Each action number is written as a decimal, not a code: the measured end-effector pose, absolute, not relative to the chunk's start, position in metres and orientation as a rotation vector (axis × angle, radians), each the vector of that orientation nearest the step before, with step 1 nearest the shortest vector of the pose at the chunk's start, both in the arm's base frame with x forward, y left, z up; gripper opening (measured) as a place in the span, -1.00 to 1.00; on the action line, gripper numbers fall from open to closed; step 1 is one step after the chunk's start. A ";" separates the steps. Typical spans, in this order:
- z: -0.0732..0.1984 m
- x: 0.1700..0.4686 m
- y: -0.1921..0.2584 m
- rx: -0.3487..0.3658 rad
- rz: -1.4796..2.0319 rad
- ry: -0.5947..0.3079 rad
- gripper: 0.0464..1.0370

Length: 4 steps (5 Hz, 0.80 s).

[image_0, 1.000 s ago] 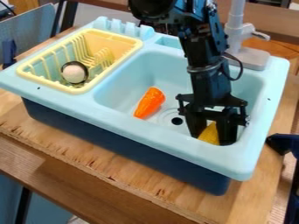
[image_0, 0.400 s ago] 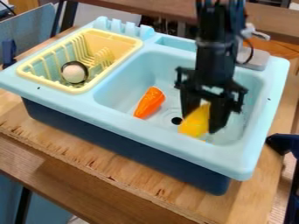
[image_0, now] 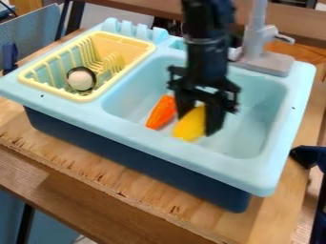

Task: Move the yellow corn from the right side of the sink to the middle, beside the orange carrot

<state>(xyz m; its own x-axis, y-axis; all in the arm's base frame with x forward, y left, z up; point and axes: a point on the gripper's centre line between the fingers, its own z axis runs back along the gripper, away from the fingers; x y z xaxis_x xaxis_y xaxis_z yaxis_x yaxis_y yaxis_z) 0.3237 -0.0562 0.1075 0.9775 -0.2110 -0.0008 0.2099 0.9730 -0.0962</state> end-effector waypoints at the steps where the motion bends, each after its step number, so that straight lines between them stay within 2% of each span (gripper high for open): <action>1: 0.102 0.324 -0.050 -0.097 -0.209 0.026 0.19; 4: 0.086 0.357 -0.032 -0.072 -0.246 0.030 0.19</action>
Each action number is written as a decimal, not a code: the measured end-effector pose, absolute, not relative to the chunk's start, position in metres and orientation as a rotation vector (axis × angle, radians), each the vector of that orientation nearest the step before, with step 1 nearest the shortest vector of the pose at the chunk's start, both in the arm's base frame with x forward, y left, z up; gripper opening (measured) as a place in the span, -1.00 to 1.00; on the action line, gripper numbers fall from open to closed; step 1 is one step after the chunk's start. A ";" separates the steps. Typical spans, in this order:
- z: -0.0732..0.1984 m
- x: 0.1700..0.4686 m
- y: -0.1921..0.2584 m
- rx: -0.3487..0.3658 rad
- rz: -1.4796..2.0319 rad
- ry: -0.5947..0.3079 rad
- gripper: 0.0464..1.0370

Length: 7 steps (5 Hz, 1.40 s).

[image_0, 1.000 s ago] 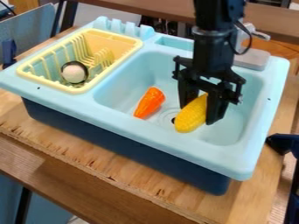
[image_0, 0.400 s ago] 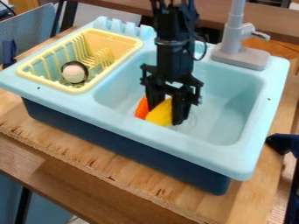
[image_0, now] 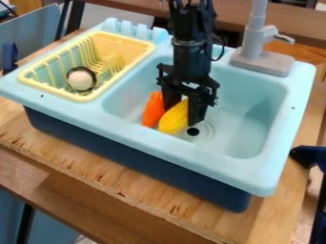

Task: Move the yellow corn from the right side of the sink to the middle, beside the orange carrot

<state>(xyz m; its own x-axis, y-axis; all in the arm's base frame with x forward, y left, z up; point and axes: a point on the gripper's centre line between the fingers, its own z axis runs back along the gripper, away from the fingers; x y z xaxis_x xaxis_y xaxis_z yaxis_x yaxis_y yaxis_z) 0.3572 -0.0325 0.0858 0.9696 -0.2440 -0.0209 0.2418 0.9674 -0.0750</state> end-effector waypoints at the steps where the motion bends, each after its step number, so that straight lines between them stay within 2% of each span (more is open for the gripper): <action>1: 0.092 0.368 -0.030 -0.055 -0.235 -0.002 0.19; 2: 0.081 0.367 -0.031 -0.068 -0.221 0.031 0.33; 3: 0.081 0.369 -0.044 -0.088 -0.247 0.016 0.86; 5: 0.074 0.360 -0.066 -0.091 -0.285 0.037 0.93; 6: 0.113 0.350 -0.067 -0.025 -0.303 -0.009 0.93; 7: 0.137 0.342 -0.058 0.067 -0.284 -0.009 0.93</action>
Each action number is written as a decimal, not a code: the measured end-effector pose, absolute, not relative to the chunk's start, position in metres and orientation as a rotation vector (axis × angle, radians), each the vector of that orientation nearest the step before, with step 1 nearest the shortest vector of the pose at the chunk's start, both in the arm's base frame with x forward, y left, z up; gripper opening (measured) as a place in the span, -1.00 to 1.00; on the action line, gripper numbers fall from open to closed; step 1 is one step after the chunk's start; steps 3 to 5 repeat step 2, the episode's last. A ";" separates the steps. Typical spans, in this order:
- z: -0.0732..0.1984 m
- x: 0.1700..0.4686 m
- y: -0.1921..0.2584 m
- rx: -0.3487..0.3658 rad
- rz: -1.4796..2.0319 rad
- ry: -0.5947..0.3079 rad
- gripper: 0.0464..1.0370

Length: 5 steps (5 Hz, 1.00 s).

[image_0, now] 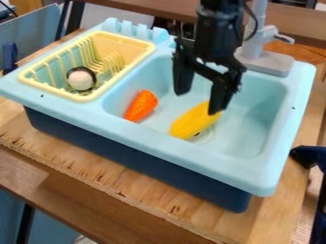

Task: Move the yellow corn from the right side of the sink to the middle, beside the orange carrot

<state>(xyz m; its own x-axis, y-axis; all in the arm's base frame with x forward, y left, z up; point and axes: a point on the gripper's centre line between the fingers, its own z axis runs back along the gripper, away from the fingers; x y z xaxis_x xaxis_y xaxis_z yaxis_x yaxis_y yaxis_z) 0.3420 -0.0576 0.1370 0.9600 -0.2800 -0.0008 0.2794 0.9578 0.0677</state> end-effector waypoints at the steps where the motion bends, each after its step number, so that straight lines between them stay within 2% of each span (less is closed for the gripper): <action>1: 0.158 0.332 -0.045 0.136 -0.250 -0.003 0.93; 2: 0.170 0.321 -0.043 0.134 -0.240 0.021 0.93; 5: 0.170 0.321 -0.043 0.134 -0.240 0.021 0.93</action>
